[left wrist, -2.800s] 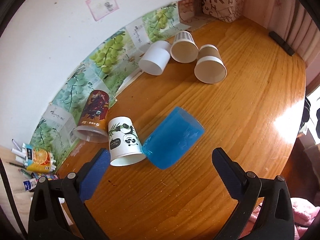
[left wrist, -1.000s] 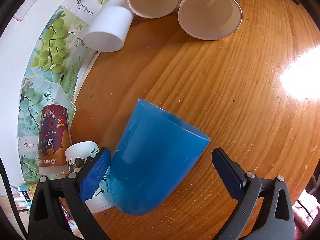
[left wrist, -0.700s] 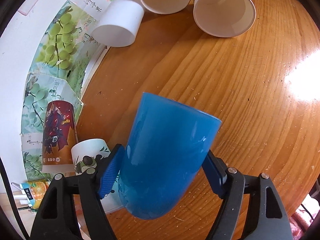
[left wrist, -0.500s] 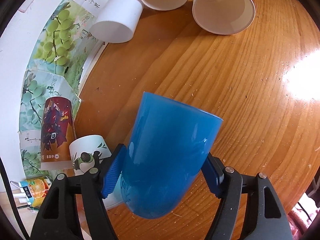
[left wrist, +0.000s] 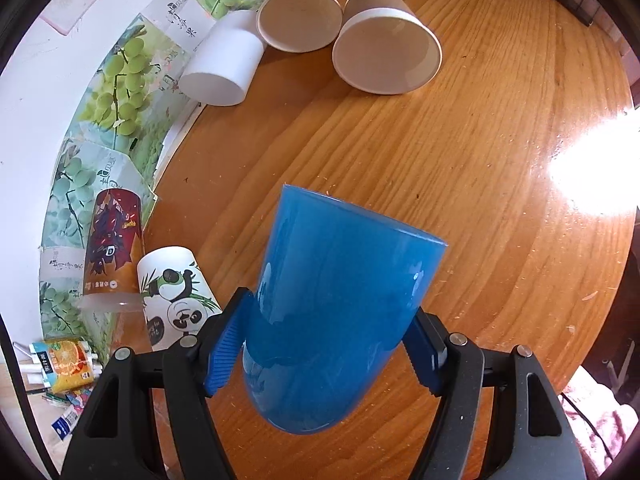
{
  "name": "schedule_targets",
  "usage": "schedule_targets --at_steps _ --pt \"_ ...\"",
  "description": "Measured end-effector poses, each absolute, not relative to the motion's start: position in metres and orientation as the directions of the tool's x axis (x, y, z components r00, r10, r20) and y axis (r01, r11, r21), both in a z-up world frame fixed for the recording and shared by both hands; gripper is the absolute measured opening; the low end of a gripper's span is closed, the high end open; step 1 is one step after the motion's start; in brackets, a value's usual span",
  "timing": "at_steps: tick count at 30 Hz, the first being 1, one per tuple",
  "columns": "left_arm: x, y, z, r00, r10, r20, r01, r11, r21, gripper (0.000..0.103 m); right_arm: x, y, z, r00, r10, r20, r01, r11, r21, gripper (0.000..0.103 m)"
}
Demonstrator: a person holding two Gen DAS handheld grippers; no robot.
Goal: Flip cup upright
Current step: 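Lift the blue cup with the right gripper and rotate it upright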
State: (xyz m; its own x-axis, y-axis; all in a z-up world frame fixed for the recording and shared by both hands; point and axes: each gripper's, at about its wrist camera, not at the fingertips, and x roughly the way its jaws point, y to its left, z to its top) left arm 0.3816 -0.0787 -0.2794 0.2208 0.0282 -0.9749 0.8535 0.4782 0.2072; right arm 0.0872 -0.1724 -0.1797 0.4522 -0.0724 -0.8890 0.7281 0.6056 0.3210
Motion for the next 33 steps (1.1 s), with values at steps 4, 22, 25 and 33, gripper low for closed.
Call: schedule_targets --at_steps 4,22,25,33 --pt "0.371 -0.08 -0.269 0.195 0.006 -0.981 0.822 0.545 0.167 0.074 0.091 -0.178 -0.175 0.475 -0.066 -0.877 0.696 0.639 0.329 0.102" --pt "0.287 -0.111 -0.242 0.09 -0.122 -0.988 0.463 0.884 -0.067 0.074 0.108 -0.245 -0.13 0.565 -0.032 -0.825 0.439 0.858 0.267 0.102" --pt "0.279 -0.111 -0.243 0.073 -0.149 -0.986 0.406 0.908 -0.107 0.074 0.11 -0.256 -0.128 0.567 -0.029 -0.823 0.39 0.89 0.237 0.102" --pt "0.257 -0.109 -0.256 0.044 -0.244 -0.969 0.243 0.943 -0.226 0.074 0.111 -0.265 -0.128 0.613 -0.029 -0.789 0.203 0.972 0.122 0.102"
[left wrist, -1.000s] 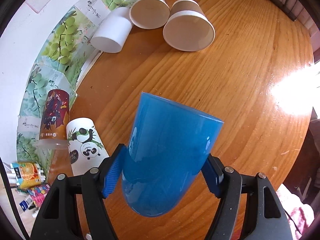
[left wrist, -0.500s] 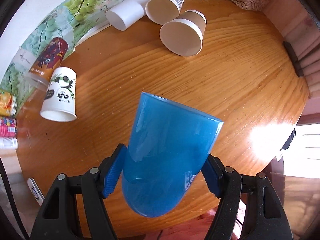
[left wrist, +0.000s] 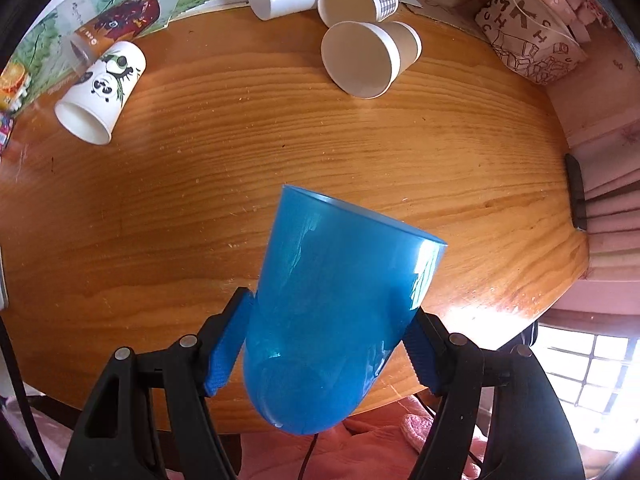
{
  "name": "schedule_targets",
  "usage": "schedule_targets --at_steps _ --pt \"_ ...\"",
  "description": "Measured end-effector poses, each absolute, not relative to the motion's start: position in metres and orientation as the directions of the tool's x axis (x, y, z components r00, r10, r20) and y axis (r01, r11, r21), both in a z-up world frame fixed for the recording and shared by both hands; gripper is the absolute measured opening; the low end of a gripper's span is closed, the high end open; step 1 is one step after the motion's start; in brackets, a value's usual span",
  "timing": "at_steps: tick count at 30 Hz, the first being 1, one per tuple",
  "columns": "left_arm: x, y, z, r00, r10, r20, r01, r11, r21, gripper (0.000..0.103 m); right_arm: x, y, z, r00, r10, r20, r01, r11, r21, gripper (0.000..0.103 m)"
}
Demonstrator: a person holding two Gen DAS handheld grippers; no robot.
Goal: Flip cup upright
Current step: 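Lift the blue cup with the right gripper and rotate it upright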
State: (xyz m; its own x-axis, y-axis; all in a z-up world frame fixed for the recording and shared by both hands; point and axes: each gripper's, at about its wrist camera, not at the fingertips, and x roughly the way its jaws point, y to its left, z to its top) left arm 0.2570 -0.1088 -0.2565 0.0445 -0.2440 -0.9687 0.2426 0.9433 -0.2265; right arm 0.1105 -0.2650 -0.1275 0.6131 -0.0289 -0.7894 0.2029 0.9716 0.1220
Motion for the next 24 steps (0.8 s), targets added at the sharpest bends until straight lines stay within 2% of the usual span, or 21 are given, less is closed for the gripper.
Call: schedule_targets --at_steps 11,16,24 --pt "0.231 -0.092 -0.286 0.051 -0.418 -0.907 -0.03 0.907 -0.419 0.075 0.111 -0.264 -0.135 0.618 0.057 -0.784 -0.078 0.997 0.011 0.102" --pt "0.228 -0.087 -0.289 0.061 -0.429 -0.901 -0.094 0.896 -0.433 0.075 0.117 -0.268 -0.138 0.598 0.077 -0.798 -0.128 0.992 0.0 0.102" --pt "0.228 -0.091 -0.296 0.062 -0.426 -0.902 -0.109 0.896 -0.431 0.075 0.12 -0.273 -0.144 0.569 0.094 -0.817 -0.163 0.987 -0.001 0.102"
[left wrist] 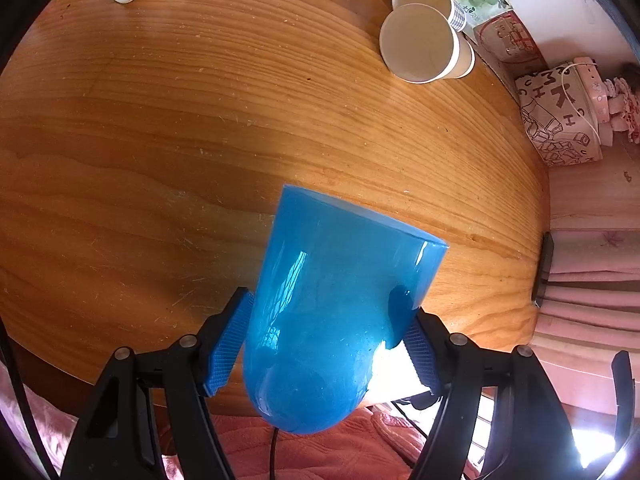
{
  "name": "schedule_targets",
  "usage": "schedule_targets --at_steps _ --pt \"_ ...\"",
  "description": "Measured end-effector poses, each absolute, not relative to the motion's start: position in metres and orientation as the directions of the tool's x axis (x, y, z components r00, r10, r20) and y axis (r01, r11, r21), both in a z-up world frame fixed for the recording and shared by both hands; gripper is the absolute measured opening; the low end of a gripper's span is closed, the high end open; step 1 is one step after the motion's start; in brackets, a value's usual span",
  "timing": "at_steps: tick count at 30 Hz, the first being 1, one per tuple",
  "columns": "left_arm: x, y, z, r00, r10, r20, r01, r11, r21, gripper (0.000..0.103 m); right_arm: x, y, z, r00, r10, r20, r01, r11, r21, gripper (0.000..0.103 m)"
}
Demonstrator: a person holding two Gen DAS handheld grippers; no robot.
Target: Flip cup upright
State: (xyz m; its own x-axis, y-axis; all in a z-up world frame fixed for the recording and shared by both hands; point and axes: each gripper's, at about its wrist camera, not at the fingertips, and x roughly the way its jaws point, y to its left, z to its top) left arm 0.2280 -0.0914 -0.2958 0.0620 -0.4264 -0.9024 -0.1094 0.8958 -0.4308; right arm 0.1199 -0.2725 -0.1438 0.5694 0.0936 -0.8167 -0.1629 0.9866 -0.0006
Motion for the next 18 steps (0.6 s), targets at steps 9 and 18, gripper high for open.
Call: schedule_targets --at_steps 9,18 --pt "0.231 -0.097 -0.286 0.105 -0.412 -0.905 -0.062 0.906 -0.42 0.083 0.123 -0.273 -0.148 0.55 0.108 -0.828 -0.163 0.986 0.02 0.102" --pt "0.227 -0.089 -0.269 0.141 -0.439 -0.887 0.003 0.897 -0.443 0.085 0.13 -0.268 -0.155 0.516 0.146 -0.844 -0.14 0.987 0.085 0.102"
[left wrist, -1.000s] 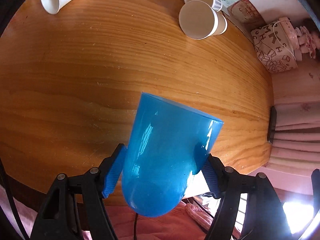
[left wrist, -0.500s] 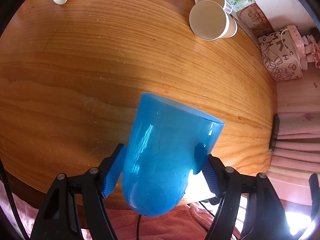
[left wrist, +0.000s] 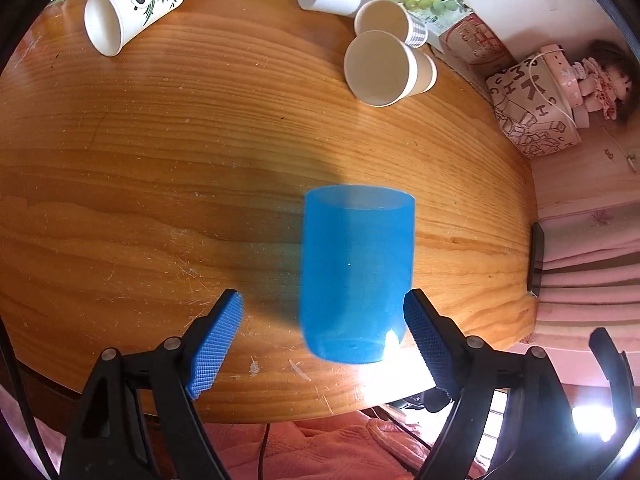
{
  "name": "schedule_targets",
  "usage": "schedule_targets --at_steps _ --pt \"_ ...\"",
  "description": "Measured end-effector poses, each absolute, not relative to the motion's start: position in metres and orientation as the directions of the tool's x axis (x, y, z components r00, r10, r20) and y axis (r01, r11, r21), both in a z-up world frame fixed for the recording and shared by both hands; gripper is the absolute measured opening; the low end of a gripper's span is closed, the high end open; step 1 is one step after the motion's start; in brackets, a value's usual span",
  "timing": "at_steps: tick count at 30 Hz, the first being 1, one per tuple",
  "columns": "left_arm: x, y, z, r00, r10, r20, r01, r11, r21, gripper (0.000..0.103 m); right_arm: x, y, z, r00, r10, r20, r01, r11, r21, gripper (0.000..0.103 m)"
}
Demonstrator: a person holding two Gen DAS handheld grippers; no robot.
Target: Flip cup upright
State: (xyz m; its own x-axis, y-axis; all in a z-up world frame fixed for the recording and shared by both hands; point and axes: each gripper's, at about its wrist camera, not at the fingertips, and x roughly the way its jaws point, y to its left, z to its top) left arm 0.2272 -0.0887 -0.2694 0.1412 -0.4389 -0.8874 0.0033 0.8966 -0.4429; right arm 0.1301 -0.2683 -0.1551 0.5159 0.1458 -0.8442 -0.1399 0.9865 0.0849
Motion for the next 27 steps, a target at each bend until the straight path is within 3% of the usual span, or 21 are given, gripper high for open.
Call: schedule_targets --at_steps 13,27 --pt "0.216 -0.053 -0.241 0.205 -0.427 -0.881 0.05 0.903 -0.426 0.085 0.148 -0.26 -0.166 0.475 0.188 -0.86 -0.023 0.979 0.201 0.102" --pt "0.2 0.005 -0.182 0.494 -0.382 -0.781 0.13 0.92 -0.369 0.085 0.169 -0.229 -0.17 0.532 0.178 -0.828 0.05 0.969 0.241 0.102"
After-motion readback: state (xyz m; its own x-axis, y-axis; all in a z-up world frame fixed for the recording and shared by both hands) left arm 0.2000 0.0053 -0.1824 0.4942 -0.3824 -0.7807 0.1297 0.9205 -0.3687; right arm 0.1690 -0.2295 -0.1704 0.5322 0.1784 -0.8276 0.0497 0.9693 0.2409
